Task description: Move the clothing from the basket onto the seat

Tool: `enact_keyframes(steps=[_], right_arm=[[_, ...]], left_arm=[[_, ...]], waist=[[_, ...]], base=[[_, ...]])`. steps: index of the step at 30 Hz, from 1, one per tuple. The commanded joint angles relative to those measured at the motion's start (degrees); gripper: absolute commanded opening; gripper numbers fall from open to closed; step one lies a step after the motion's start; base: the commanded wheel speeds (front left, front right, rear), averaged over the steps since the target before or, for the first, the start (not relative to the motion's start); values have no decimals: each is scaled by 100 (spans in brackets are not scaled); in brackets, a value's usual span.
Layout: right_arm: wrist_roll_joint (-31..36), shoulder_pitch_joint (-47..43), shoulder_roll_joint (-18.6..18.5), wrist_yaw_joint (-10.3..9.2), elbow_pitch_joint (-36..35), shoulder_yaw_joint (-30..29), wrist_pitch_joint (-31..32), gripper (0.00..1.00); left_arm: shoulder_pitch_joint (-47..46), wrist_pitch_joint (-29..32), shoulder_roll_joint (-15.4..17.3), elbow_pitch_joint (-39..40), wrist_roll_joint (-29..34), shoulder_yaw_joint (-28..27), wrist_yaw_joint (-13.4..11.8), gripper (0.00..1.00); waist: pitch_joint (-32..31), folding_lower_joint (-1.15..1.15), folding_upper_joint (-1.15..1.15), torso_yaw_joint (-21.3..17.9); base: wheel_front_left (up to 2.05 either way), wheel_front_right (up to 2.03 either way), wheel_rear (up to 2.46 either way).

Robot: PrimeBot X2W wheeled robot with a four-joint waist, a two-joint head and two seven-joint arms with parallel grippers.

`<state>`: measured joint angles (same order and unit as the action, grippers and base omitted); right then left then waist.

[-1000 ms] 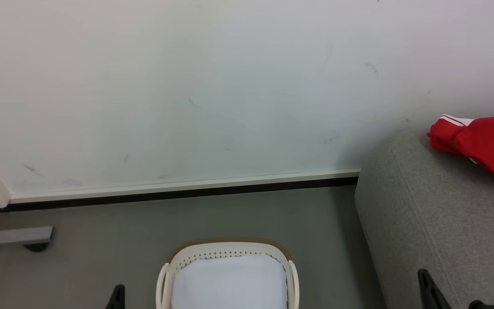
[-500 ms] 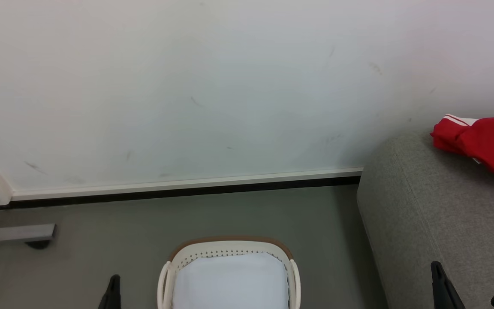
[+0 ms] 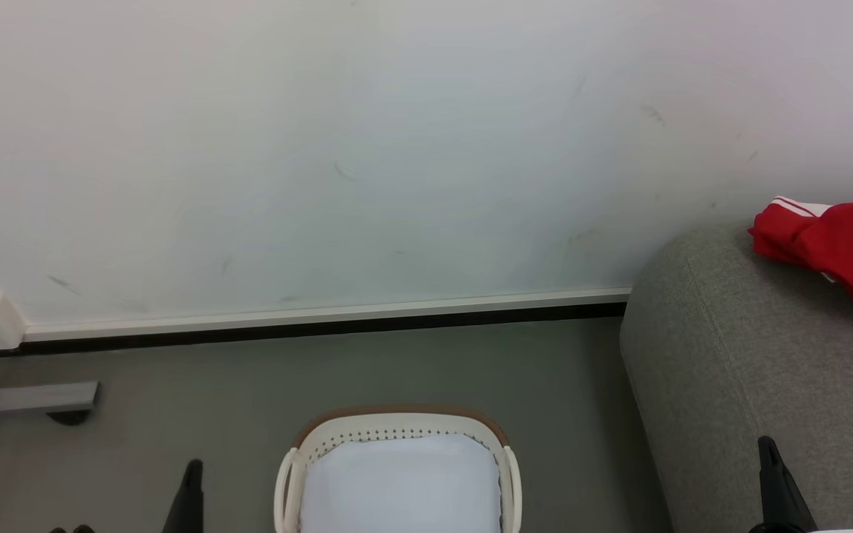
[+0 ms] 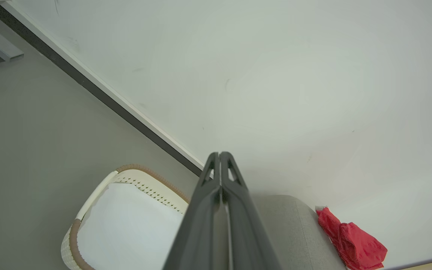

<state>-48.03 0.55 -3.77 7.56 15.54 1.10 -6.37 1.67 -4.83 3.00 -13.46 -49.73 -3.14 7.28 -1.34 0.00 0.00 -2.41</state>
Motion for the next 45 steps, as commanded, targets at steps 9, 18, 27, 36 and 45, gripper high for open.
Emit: enact_keyframes(steps=[9,18,27,36,45], right_arm=[[-837,221,-68,-6,-99,-107,182,0],[-1447,268,-77,-7,-110,-175,335,0],[-2010,335,-80,-7,-126,-245,474,0],[-2526,377,-80,-8,-140,-307,605,0],[-2955,430,-77,-9,-149,-366,719,0]], left_arm=[[-233,203,26,39,-789,-83,16,0],[-333,355,22,26,-1336,-128,18,0],[-422,495,18,12,-1875,-165,21,0],[-505,631,14,-1,-2332,-203,23,0],[-566,737,9,-13,-2725,-238,26,0]], waist=[[18,0,0,28],[34,0,0,55],[51,0,0,81],[68,0,0,107],[82,0,0,130]], base=[[0,0,0],[0,0,0],[0,0,0],[0,0,0],[0,0,0]])
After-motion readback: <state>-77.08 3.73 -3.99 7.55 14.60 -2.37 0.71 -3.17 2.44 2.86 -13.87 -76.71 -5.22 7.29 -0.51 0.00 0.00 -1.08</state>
